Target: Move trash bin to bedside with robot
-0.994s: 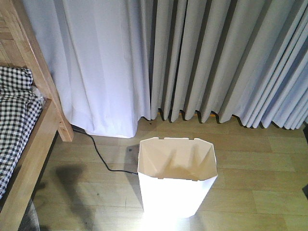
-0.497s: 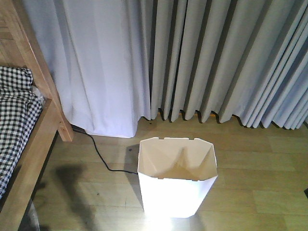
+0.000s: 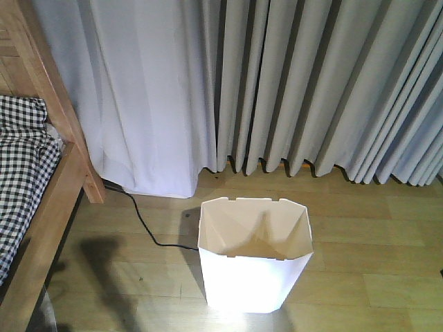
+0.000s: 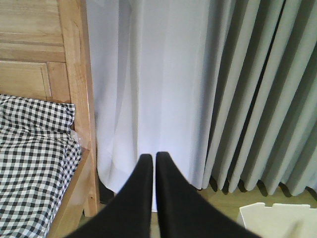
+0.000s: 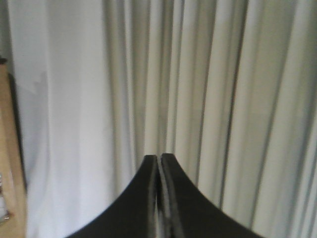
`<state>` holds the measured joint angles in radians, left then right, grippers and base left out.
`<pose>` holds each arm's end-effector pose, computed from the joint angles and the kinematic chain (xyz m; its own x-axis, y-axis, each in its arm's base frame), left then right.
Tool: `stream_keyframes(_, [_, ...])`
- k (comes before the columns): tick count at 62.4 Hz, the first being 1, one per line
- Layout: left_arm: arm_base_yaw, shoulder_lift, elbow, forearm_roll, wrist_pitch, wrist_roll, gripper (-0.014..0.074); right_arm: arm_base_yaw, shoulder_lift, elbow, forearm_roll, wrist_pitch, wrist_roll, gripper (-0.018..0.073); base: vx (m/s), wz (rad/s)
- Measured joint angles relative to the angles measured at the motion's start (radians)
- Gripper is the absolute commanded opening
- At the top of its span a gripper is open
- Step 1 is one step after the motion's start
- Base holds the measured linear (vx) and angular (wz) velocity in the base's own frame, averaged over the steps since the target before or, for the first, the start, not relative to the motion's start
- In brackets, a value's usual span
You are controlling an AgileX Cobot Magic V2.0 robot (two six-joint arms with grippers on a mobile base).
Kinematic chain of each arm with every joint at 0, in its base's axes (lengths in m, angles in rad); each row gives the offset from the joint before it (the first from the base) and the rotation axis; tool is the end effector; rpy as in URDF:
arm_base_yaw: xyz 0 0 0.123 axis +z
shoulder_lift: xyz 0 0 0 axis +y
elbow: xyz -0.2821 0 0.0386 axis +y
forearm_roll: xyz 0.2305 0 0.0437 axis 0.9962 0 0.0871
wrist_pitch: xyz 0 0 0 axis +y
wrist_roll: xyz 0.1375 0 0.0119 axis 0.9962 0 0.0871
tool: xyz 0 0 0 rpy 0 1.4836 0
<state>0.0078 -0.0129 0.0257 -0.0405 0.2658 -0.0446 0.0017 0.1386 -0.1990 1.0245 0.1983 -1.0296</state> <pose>0.0839 -0.0008 0.1724 -0.1896 -0.0851 -0.9782 -0.0132 0.9964 -0.0841 0.0892 0.0235 0.2636 0.0459 -0.0137 -0.9989 -0.1692 0.9853 -0.0212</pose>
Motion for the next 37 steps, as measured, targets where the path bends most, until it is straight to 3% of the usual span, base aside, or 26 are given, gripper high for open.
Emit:
stream_keyframes(3, [0.0, 0.0, 0.0, 0.0, 0.0, 0.0, -0.0006, 0.0, 0.0, 0.01, -0.039, -0.015, 0.031, -0.0009, 0.0, 0.0])
stream_keyframes(7, [0.0, 0.0, 0.0, 0.0, 0.0, 0.0, -0.0006, 0.0, 0.0, 0.022, -0.145, -0.034, 0.146, -0.0009, 0.0, 0.0])
stream_keyframes(19, [0.0, 0.0, 0.0, 0.0, 0.0, 0.0, -0.0006, 0.0, -0.042, 0.074, -0.755, -0.082, 0.764, -0.0009, 0.0, 0.0])
stream_keyframes(24, [0.0, 0.0, 0.0, 0.0, 0.0, 0.0, -0.0006, 0.0, -0.078, 0.111, -0.933, -0.1, 0.924, -0.0009, 0.0, 0.0])
stream_keyframes(28, [0.0, 0.0, 0.0, 0.0, 0.0, 0.0, -0.0006, 0.0, -0.117, 0.146, -0.99, -0.112, 0.993, -0.0009, 0.0, 0.0])
stream_keyframes(37, [0.0, 0.0, 0.0, 0.0, 0.0, 0.0, -0.0006, 0.0, -0.148, 0.222, -1.006, -0.123, 1.03, -0.0009, 0.0, 0.0])
